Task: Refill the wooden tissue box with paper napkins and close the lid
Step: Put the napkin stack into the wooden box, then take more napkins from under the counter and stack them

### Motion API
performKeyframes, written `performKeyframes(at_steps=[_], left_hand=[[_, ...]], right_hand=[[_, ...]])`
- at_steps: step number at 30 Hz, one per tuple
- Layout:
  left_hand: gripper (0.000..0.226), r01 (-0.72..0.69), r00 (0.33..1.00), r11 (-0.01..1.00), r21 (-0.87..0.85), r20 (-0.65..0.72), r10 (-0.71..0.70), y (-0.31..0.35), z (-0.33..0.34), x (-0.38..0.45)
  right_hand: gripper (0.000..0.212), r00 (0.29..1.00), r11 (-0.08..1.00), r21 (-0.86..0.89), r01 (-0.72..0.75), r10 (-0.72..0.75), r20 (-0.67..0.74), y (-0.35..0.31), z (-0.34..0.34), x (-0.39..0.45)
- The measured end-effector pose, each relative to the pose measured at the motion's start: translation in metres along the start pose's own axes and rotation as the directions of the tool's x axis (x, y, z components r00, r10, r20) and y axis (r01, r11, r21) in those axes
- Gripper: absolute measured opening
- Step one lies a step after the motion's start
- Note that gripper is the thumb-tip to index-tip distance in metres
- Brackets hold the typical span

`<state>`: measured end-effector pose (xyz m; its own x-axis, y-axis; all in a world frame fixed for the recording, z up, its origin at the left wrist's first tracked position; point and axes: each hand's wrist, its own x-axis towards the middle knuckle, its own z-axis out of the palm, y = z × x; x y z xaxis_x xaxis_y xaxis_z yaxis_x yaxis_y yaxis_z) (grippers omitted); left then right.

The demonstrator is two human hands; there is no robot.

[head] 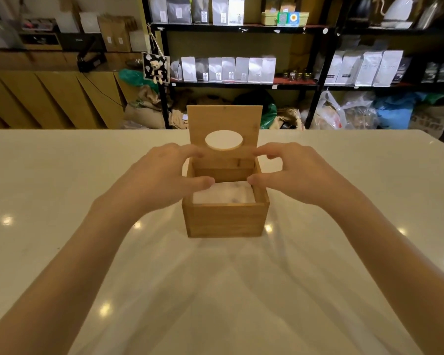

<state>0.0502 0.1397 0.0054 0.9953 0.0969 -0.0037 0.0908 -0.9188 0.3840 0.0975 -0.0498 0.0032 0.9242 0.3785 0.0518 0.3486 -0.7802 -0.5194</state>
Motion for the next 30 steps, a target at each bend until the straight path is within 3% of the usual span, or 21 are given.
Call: performKeyframes(at_steps=[4, 7, 10, 17, 30], left_hand=[[0.059, -0.101, 0.954, 0.986, 0.134, -0.267, 0.134, 0.001, 0.019, -0.029], [0.058, -0.183, 0.904, 0.966, 0.180, -0.356, 0.238, 0.001, 0.034, -0.053], [0.060, -0.211, 0.894, 0.955, 0.206, -0.354, 0.274, -0.001, 0.053, -0.074], [0.051, -0.273, 0.868, 0.957, 0.098, -0.404, 0.289, 0.005, 0.092, -0.132], [0.051, -0.192, 0.931, 0.981, -0.013, -0.319, 0.178, 0.040, 0.125, -0.233]], right_hand=[[0.066, 0.999, 0.998, 0.058, 0.030, -0.028, -0.039, 0.001, 0.014, -0.029], [0.068, 0.990, 0.997, -0.008, 0.072, -0.073, -0.118, 0.003, 0.029, -0.055], [0.066, 0.970, 0.989, -0.084, 0.123, -0.138, -0.200, 0.004, 0.042, -0.085], [0.058, 0.941, 0.980, -0.071, 0.185, -0.198, -0.273, 0.016, 0.071, -0.151], [0.059, 0.956, 0.977, 0.079, 0.196, -0.172, -0.238, 0.022, 0.085, -0.256]])
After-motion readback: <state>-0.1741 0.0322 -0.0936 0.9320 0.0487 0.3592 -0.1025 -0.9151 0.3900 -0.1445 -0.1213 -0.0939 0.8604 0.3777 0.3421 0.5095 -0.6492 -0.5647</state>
